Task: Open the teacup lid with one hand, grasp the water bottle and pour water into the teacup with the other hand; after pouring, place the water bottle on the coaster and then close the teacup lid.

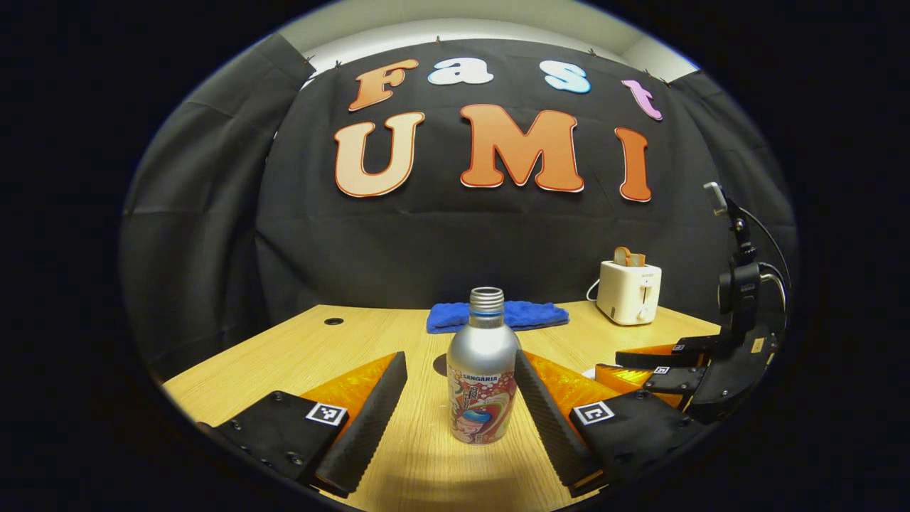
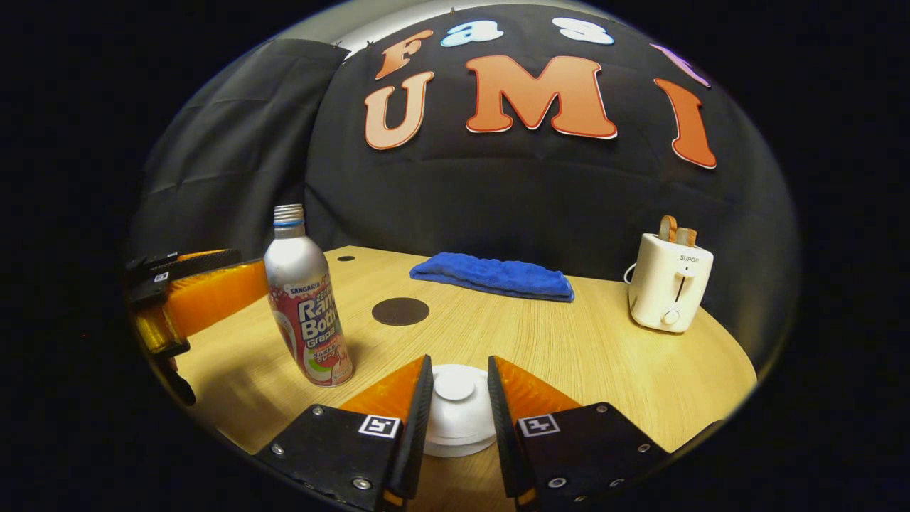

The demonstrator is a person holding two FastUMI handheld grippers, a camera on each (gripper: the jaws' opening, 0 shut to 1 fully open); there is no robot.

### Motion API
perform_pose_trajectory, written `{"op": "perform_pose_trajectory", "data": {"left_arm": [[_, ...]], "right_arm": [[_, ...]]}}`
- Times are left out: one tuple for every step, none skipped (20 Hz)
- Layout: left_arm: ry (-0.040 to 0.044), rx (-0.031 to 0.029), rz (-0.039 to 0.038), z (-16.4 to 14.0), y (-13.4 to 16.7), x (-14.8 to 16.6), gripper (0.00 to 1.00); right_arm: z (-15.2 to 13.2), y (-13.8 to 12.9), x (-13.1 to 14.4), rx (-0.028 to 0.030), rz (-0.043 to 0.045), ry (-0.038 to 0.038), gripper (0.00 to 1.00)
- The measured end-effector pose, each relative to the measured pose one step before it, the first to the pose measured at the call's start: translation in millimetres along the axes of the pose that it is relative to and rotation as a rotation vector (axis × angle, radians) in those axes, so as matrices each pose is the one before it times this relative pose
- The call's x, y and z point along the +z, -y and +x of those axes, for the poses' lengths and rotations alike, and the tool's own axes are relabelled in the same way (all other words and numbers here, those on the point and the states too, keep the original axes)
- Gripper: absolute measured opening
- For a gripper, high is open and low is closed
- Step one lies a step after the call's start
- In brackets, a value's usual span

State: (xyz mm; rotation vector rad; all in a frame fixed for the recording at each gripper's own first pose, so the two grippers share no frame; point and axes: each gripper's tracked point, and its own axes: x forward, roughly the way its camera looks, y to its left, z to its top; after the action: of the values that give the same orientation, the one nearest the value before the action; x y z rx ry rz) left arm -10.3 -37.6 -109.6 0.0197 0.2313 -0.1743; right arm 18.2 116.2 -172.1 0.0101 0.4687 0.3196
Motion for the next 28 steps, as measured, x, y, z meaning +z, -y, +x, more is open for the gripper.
{"op": "perform_pose_trajectory", "data": {"left_arm": [[-0.00329,-0.00230,0.00271,0.86,0.88,-1.31,1.00],[-0.00228,-0.00282,0.00166,0.26,1.03,-1.44,1.00],[-0.00122,-0.00290,0.00068,1.57,0.53,-0.72,1.00],[0.00017,-0.00087,-0.00014,-0.35,-0.19,0.92,1.00],[-0.00071,-0.00194,-0.00111,0.41,0.81,0.41,1.00],[-0.00357,-0.00334,-0.00085,1.59,2.36,-1.94,1.00],[-0.00191,-0.00535,-0.00132,0.51,2.16,-0.15,1.00],[-0.00499,-0.00542,-0.00317,0.73,0.88,-2.32,1.00],[-0.00386,-0.00224,-0.00492,0.82,2.07,-2.44,1.00],[-0.00409,0.00267,-0.00665,1.01,0.33,-0.98,1.00],[0.00033,-0.00292,-0.00696,1.23,1.82,-1.91,1.00],[-0.00843,-0.00141,-0.00457,1.97,1.22,-1.94,1.00],[-0.00632,0.00154,-0.00445,1.90,-0.02,-3.51,1.00],[-0.01075,0.00518,-0.00472,3.97,-1.81,-3.98,1.00],[-0.01080,0.00191,-0.00949,3.03,-0.50,-4.27,1.00],[-0.02018,0.00143,-0.01522,3.35,0.48,-6.85,1.00],[-0.02043,-0.00741,-0.01773,3.71,1.54,-7.26,1.00],[-0.02037,-0.00268,-0.01106,3.37,1.46,-5.36,0.99],[-0.01904,0.00445,-0.00205,3.31,0.33,-5.23,0.99],[-0.00860,0.00456,0.00019,4.20,-0.48,-2.67,1.00],[-0.01055,0.00151,-0.00067,2.90,-3.14,-3.82,0.99],[-0.01281,-0.00081,0.00241,2.71,-0.14,-0.71,0.98],[-0.00587,-0.00014,0.00645,1.73,0.37,-0.39,0.98],[-0.00675,-0.00450,0.00960,3.62,1.41,0.43,0.98],[-0.00582,-0.00177,0.00939,0.63,1.39,0.20,0.97],[-0.00626,0.00032,0.01323,1.83,-0.40,-0.69,0.92],[-0.00178,0.00033,0.01256,1.52,-0.76,-1.72,0.89],[-0.00179,0.00768,0.00542,-3.22,-1.33,2.11,0.83]], "right_arm": [[0.45,-0.52,-0.46,0.00708,-0.00388,-0.00366,0.46],[-0.12,-0.70,-1.46,0.00227,-0.00868,-0.00002,0.46],[0.75,-0.26,0.57,-0.00136,-0.01470,0.00655,0.42],[0.09,-0.02,-0.28,-0.00150,-0.01332,0.00171,0.35],[0.80,-0.66,0.89,-0.00115,-0.01263,0.00138,0.31],[-0.05,0.10,-0.16,0.00117,-0.00970,-0.00125,0.27],[-0.52,0.44,0.67,0.00401,0.00226,-0.00392,0.26],[-0.29,-0.51,-0.91,0.00963,0.01519,-0.00479,0.24],[-1.05,-0.85,1.62,0.01133,0.02199,-0.00351,0.23],[-2.61,1.63,5.25,-0.00005,0.00981,0.01029,0.23],[-2.60,1.30,3.76,-0.00133,0.00600,0.01233,0.23],[-4.07,2.51,6.81,-0.00313,0.00771,0.01759,0.23],[-4.30,3.41,6.14,-0.00445,0.00252,0.01396,0.23],[-3.38,3.15,3.50,-0.00688,-0.00130,0.01085,0.23],[-4.02,3.90,4.36,-0.00654,-0.00114,0.00987,0.23],[-4.37,3.23,2.93,-0.00157,0.00573,0.00685,0.23],[-3.89,0.18,2.08,0.01269,0.02109,-0.00058,0.23],[-4.28,-0.01,3.40,0.00947,0.02519,0.00583,0.23],[-3.35,2.22,3.40,-0.00417,0.00648,0.00795,0.23],[-3.78,3.18,2.54,-0.01238,-0.00695,0.01248,0.19],[-3.83,4.04,4.02,-0.00954,-0.00948,0.01067,0.23],[-3.82,3.01,3.04,-0.00577,-0.00617,0.00766,0.23],[-3.31,3.14,2.43,-0.00576,-0.00206,0.00528,0.22],[-3.25,3.96,2.41,-0.00833,-0.00140,0.00604,0.23],[-2.98,4.91,2.16,-0.01191,-0.00235,0.00430,0.23],[-4.20,4.22,-1.11,-0.01178,-0.00413,0.00201,0.23],[-3.27,5.81,1.67,-0.01320,-0.00384,0.00440,0.23],[-2.34,4.73,0.91,-0.01074,-0.00293,0.00213,0.23]]}}
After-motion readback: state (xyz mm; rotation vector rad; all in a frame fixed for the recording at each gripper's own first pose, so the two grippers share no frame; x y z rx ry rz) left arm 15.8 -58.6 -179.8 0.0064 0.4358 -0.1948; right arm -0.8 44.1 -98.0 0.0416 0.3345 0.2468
